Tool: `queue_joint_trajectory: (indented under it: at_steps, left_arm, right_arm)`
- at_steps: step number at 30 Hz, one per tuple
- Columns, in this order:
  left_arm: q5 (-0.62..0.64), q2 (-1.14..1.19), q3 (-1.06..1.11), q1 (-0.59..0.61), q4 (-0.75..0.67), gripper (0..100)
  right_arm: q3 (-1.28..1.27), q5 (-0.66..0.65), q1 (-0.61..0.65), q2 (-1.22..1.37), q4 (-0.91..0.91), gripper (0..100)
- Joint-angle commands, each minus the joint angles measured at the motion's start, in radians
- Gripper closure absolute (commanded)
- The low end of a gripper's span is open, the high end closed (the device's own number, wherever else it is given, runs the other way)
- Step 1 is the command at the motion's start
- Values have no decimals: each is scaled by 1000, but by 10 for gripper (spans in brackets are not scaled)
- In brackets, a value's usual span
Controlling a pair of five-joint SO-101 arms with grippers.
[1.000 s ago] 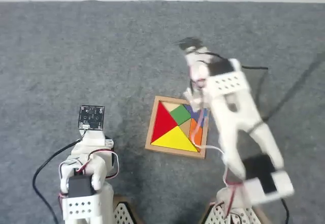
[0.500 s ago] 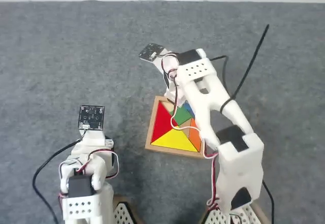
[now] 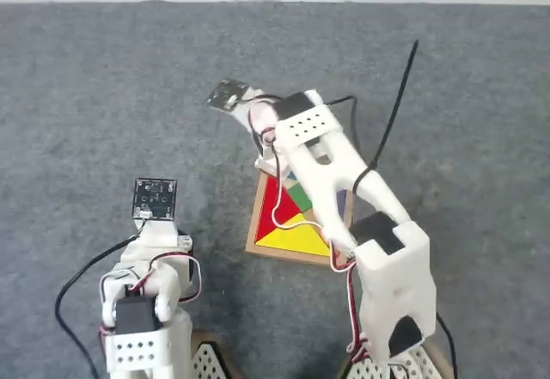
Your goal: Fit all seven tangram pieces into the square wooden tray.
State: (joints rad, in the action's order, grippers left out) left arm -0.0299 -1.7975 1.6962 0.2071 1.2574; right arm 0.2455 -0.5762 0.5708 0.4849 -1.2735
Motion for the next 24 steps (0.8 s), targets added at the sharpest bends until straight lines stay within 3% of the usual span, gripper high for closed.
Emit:
queue_joint_trajectory:
  at_steps: [1, 8, 24]
  left_arm:
    - [17, -18, -13, 5, 3, 982]
    - [17, -18, -13, 5, 3, 982]
    - [17, -18, -13, 5, 3, 982]
  right_arm:
    - [55, -83, 18, -15, 15, 985]
    - [54, -166, 2, -4, 47, 986]
    - [57, -167, -65, 65, 65, 982]
